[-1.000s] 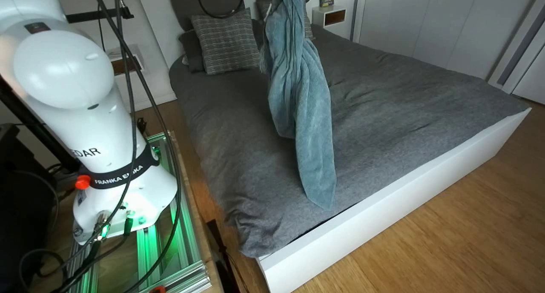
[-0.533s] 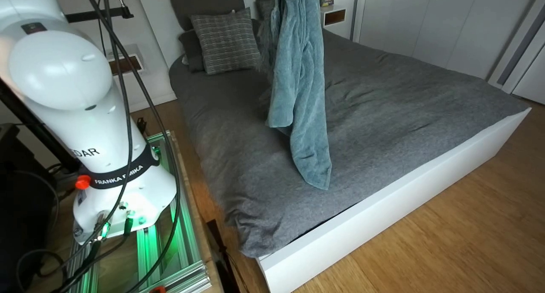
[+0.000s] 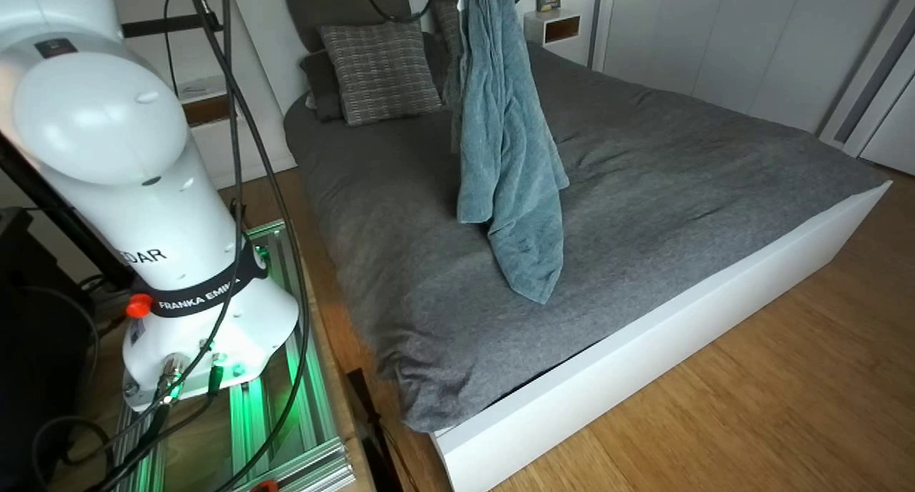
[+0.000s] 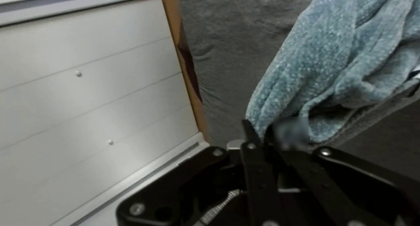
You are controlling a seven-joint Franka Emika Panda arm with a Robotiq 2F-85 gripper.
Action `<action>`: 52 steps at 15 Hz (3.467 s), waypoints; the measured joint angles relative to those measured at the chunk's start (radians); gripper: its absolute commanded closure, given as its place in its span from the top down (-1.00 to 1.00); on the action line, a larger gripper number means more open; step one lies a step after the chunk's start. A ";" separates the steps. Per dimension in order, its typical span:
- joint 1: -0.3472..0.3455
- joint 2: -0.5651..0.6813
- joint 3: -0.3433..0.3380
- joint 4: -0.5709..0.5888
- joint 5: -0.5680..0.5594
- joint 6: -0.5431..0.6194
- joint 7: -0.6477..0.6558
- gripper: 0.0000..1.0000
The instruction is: Move the fleece to the left
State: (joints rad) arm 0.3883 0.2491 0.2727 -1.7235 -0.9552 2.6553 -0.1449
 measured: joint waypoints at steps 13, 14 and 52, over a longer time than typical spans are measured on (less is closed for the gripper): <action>0.109 0.409 0.009 0.301 0.004 0.197 -0.013 -0.97; 0.109 0.410 0.008 0.299 0.004 0.195 -0.013 -0.97; 0.140 1.052 0.625 1.031 0.668 -0.722 -0.546 1.00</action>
State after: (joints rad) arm 0.5284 1.3008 0.8980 -0.6927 -0.2872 1.9336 -0.6907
